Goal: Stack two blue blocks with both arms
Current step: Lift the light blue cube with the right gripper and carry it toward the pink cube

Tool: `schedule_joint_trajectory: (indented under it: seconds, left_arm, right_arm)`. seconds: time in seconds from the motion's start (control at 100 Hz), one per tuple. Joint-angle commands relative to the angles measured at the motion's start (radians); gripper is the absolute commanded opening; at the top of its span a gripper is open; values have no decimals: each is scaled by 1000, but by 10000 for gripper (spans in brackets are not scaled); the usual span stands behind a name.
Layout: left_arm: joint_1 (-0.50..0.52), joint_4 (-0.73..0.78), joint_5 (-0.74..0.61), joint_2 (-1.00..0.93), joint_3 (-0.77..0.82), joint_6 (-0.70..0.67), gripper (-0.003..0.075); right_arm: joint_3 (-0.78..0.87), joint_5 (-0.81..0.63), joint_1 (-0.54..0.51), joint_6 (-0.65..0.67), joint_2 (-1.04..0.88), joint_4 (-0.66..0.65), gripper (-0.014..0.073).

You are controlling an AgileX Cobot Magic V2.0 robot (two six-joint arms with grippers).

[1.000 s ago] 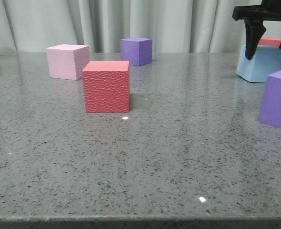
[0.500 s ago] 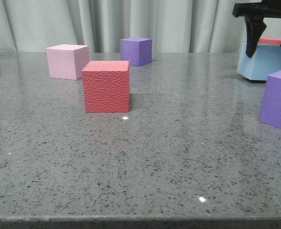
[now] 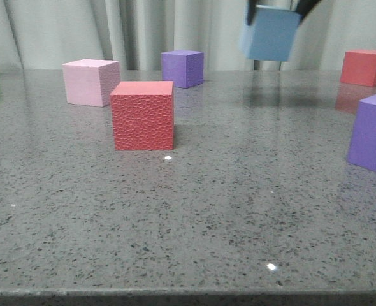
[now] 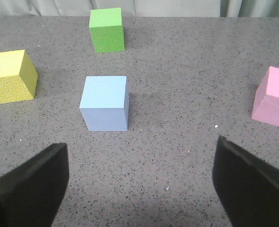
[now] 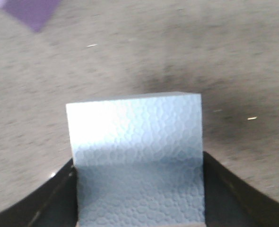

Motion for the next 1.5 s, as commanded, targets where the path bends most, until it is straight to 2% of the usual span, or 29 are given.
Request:
schedule_joint_trajectory:
  seconds: [0.0, 0.22, 0.47, 0.89, 1.33, 1.49]
  left_arm:
    - [3, -2, -54, -8, -35, -11, 601]
    - [3, -2, -38, -8, -35, -11, 601]
    - [3, -2, -38, -8, -35, -11, 601]
    - [3, -2, -38, -8, -35, -11, 601]
    - [3, -2, -38, -8, -35, -11, 601]
    - [3, -2, -38, -8, -35, -11, 601]
  right_arm:
    - [-36, 24, 40, 50, -53, -20, 325]
    - [-36, -29, 142, 123, -44, -19, 325]
    - [-113, 10, 183, 159, 37, -10, 325]
    - [-303, 40, 184, 187, 192, 15, 325]
    - [-304, -42, 184, 194, 226, 27, 325]
    - [-304, -6, 184, 194, 226, 67, 325]
